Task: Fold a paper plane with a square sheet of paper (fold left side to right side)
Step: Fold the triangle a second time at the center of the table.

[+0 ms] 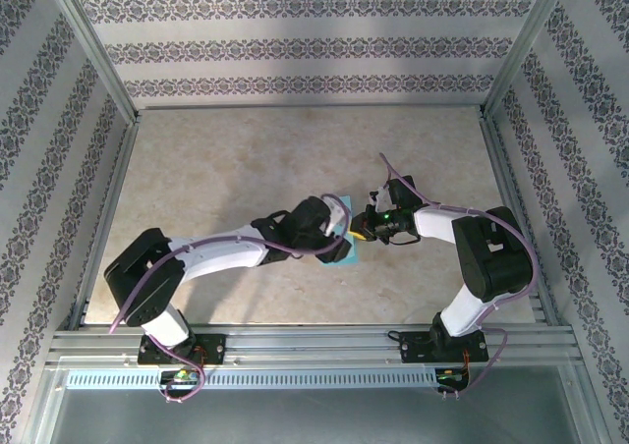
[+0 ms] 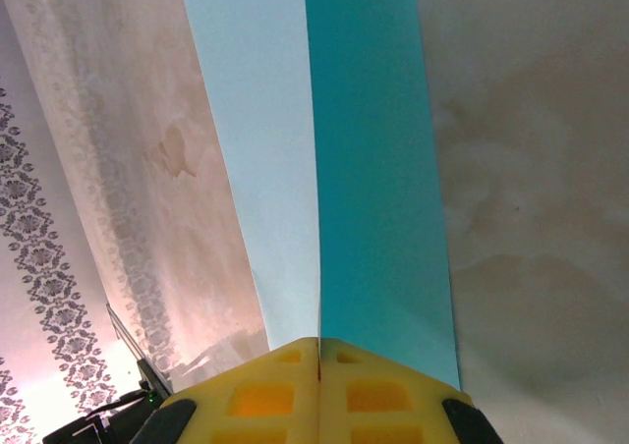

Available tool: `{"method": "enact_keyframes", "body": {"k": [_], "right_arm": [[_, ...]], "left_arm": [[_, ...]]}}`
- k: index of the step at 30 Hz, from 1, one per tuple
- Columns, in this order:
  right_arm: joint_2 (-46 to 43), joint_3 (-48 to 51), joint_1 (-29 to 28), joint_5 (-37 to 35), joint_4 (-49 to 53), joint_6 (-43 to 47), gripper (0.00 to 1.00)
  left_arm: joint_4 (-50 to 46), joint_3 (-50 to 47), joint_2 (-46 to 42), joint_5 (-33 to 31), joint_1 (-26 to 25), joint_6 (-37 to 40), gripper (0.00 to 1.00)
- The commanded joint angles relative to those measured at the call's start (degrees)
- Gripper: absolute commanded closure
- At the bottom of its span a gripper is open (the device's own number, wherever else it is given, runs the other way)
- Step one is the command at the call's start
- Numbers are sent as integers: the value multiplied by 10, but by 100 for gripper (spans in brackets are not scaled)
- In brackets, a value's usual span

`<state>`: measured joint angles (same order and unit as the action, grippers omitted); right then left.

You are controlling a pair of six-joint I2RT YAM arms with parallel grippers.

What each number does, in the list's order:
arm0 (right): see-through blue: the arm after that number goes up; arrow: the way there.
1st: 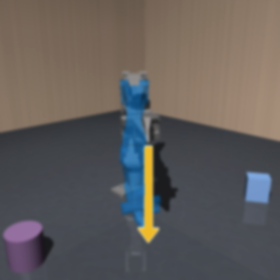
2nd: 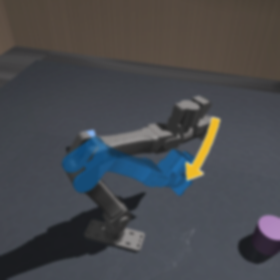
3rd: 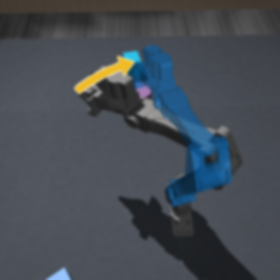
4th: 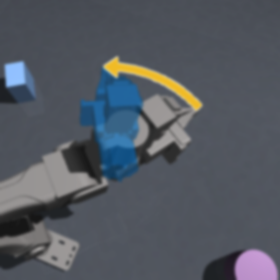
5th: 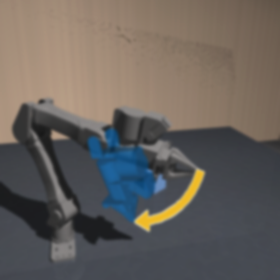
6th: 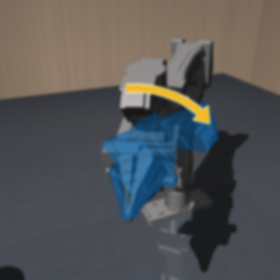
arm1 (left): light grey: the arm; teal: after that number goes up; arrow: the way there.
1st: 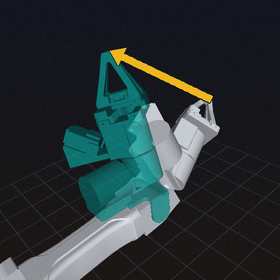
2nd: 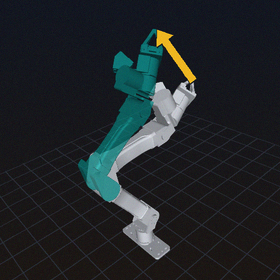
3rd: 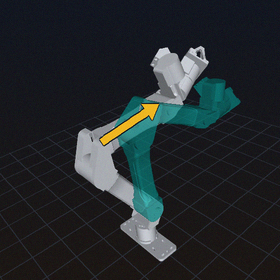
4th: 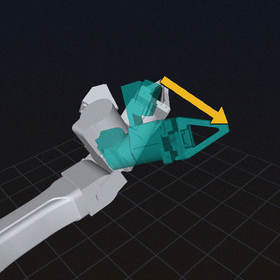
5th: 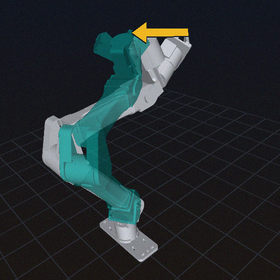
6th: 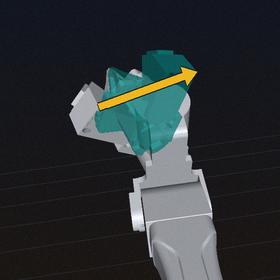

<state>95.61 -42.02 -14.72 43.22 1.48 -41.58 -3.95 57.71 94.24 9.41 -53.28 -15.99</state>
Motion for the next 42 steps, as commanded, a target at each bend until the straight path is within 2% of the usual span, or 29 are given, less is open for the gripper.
{"method": "enact_keyframes", "body": {"k": [1, 8, 19, 22, 28, 34, 39, 42], "right_arm": [[-13, 4, 6, 13, -8, -9, 100], [-10, 3, 7, 14, -13, -13, 100], [-7, 5, 6, 14, -15, -12, 100], [-6, 5, 6, 13, -15, -12, 100], [-1, 4, 7, 9, -15, -11, 100], [1, 4, 6, 7, -14, -8, 100], [0, 3, 6, 5, -13, -5, 96], [-5, -1, 9, 6, -10, -2, 91]], "left_arm": [[-55, 43, 35, -61, -40, 60, 45], [-104, 106, 107, -138, -75, 70, 41], [-138, 150, 161, -170, -76, 79, 40], [-138, 153, 164, -169, -76, 79, 47], [-138, 155, 164, -168, -75, 79, 71], [-132, 150, 156, -170, -75, 78, 88], [-119, 139, 143, -163, -73, 68, 95], [-112, 132, 134, -147, -67, 55, 99]]}}
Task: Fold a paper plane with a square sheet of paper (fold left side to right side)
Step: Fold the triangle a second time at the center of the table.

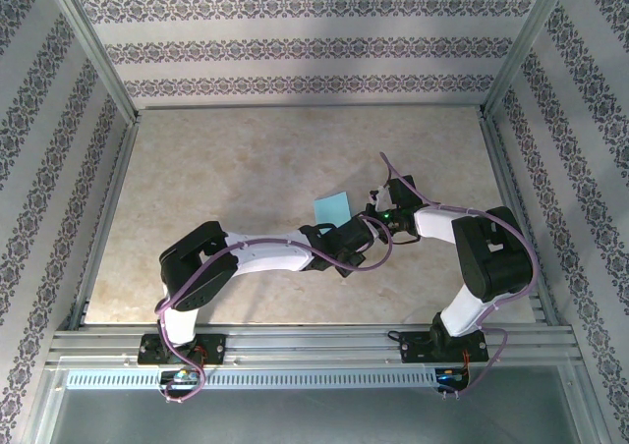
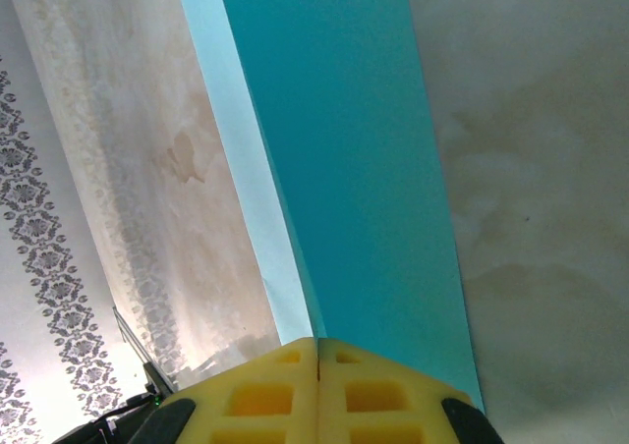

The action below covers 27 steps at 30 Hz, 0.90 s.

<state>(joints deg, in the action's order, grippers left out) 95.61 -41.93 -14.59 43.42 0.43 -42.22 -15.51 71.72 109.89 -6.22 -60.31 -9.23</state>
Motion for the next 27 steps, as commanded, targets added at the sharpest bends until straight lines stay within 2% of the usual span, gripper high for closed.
{"method": "enact_keyframes", "body": {"k": [1, 5, 10, 15, 18, 23, 27], "right_arm": [[-8, -4, 9, 3, 3, 6, 89], [-27, -13, 21, 3, 15, 15, 81], [-68, -13, 49, -10, 37, 34, 68], [-110, 20, 84, -12, 49, 55, 65], [-131, 44, 93, 0, 49, 68, 73], [-143, 85, 83, 27, 40, 71, 98], [-141, 115, 53, 24, 20, 59, 100]], "left_arm": [[7, -12, -26, 18, 7, -18, 100], [22, -27, -41, 57, 25, -41, 100], [60, -53, -60, 136, 61, -87, 100], [109, -82, -69, 213, 96, -143, 100], [137, -97, -69, 248, 113, -174, 100], [144, -102, -62, 276, 127, -199, 100], [156, -110, -63, 276, 132, -216, 100]]}}
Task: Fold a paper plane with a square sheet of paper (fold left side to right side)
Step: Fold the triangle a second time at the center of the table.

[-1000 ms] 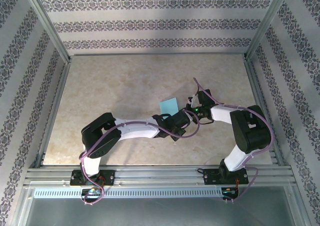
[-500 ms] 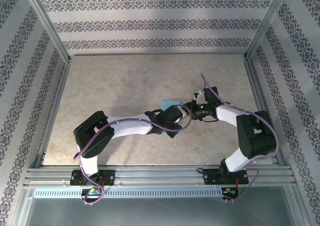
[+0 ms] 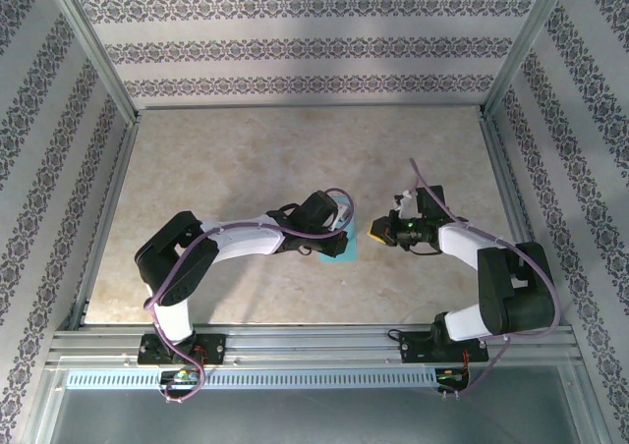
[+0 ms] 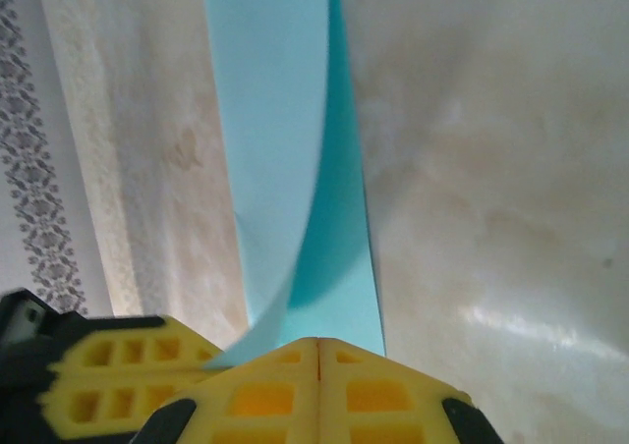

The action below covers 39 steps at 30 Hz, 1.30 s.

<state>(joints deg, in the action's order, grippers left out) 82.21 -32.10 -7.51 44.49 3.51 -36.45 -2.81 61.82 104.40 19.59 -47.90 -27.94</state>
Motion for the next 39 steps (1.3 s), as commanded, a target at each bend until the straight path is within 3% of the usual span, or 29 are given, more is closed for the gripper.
{"method": "enact_keyframes", "body": {"k": [1, 10, 24, 39], "right_arm": [[-3, 22, -28, 12, -17, -4, 100], [34, 26, -101, -27, -59, -37, 100], [72, 15, -111, -61, -4, -7, 100], [84, -1, -113, -85, 51, 32, 100]], "left_arm": [[32, -13, -8, 18, 9, -33, 100], [29, -17, -5, 11, 13, -42, 100], [26, -21, -5, 15, 20, -39, 100], [-41, -7, -8, 39, 51, 15, 100]]}}
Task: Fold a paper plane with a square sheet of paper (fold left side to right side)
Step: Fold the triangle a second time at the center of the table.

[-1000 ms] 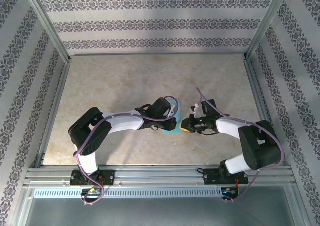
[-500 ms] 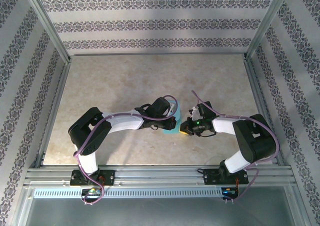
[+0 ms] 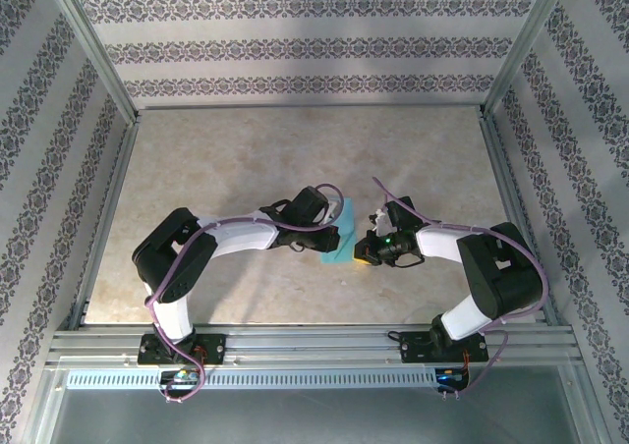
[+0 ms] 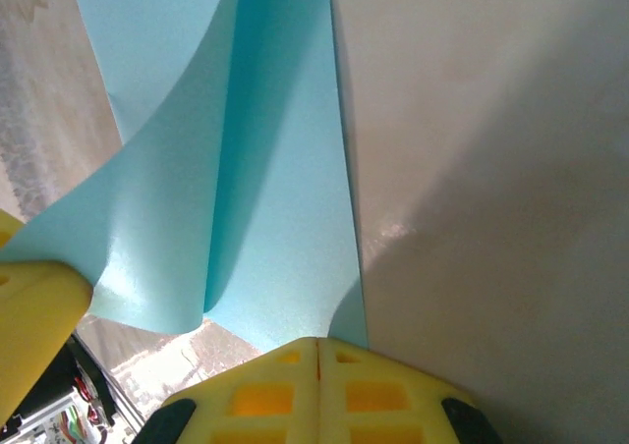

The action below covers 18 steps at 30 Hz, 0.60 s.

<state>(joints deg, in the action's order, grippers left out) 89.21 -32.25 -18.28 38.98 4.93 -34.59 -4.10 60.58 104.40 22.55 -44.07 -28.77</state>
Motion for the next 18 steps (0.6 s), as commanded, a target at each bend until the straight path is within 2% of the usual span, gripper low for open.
{"method": "enact_keyframes", "body": {"k": [1, 18], "right_arm": [[13, 1, -5, -29, 37, 14, 100], [19, -2, -6, -26, 39, 14, 100]], "left_arm": [[-34, 6, -9, 9, 15, 28, 100], [-74, 40, 10, 2, 44, 74, 100]]}}
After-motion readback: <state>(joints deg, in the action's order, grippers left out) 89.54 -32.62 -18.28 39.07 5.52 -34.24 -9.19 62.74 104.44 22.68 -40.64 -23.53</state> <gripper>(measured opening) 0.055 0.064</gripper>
